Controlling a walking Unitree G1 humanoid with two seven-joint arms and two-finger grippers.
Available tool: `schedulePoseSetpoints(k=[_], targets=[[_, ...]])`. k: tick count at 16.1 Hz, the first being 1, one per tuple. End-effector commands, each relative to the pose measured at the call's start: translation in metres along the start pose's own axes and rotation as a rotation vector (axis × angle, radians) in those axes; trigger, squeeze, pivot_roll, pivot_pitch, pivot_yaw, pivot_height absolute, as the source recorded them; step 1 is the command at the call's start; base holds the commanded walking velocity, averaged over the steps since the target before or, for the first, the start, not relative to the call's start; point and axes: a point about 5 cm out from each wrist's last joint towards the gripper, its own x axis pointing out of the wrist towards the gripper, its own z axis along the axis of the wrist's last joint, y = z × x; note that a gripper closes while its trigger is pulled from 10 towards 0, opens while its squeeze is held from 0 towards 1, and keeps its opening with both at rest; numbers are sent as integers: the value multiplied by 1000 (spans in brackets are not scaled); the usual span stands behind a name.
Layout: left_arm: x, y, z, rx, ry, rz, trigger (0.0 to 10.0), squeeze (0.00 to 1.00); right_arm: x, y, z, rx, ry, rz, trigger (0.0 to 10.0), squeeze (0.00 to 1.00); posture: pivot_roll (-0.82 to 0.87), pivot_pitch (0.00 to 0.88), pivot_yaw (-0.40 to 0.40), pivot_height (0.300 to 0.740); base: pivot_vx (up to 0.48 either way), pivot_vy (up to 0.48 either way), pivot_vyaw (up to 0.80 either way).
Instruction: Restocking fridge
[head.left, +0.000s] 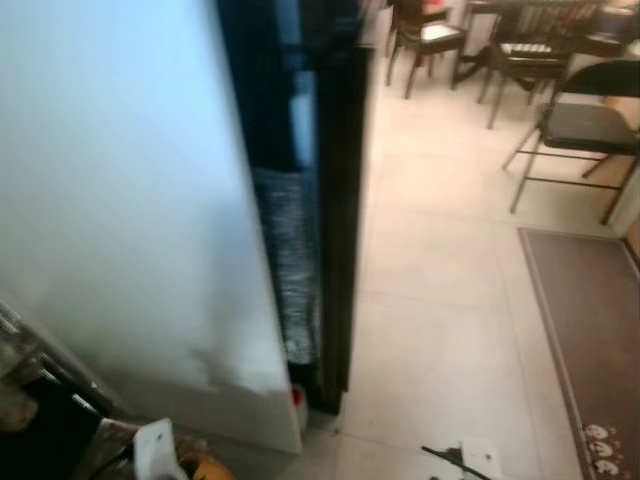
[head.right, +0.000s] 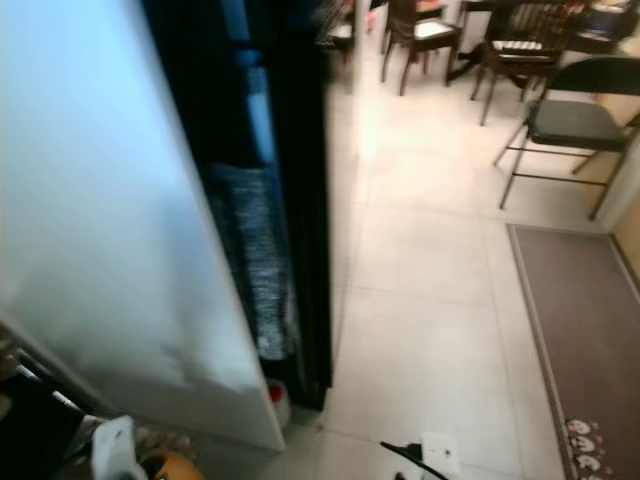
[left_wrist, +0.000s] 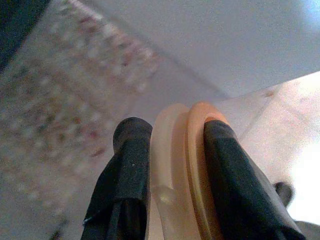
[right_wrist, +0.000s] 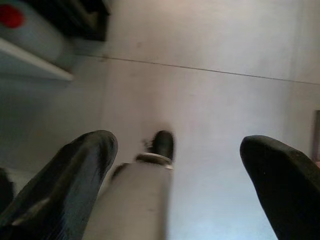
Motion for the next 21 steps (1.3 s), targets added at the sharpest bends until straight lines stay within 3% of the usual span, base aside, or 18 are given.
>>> schedulePoseSetpoints(k=[1,5,13,17,18,19,20,21], targets=[[1,-2,5,26,-6,-9,10000,0,-1,-3,-3,11,3,-9,10000,0,-74,0,66,740,0,326,0],[1,0,5,32,-1,-9,10000,0,-1,-3,-3,7,4,-5,10000,0,-71,0,65,740,0,314,0],[1,3,9,44,-8,2,10000,0,0,-2,0,38,-28,-44,10000,0,-74,0,66,740,0,0,0],[1,3,10,26,-15,7,10000,0,-2,-7,6,145,-139,-151,10000,0,-68,0,61,740,0,0,0],[1,3,10,22,-18,8,10000,0,-3,-8,10,128,-182,-174,10000,0,-80,0,65,740,0,0,0],[1,3,10,21,-16,14,10000,0,-5,-22,47,89,-310,-211,10000,0,-83,0,65,740,0,0,0],[1,3,10,20,-13,18,10000,0,-12,-39,98,4,-457,-274,10000,0,-83,0,64,740,0,0,0],[1,4,10,20,-13,19,10000,0,-14,-41,105,3,-477,-277,10000,0,-85,0,64,740,0,0,0]])
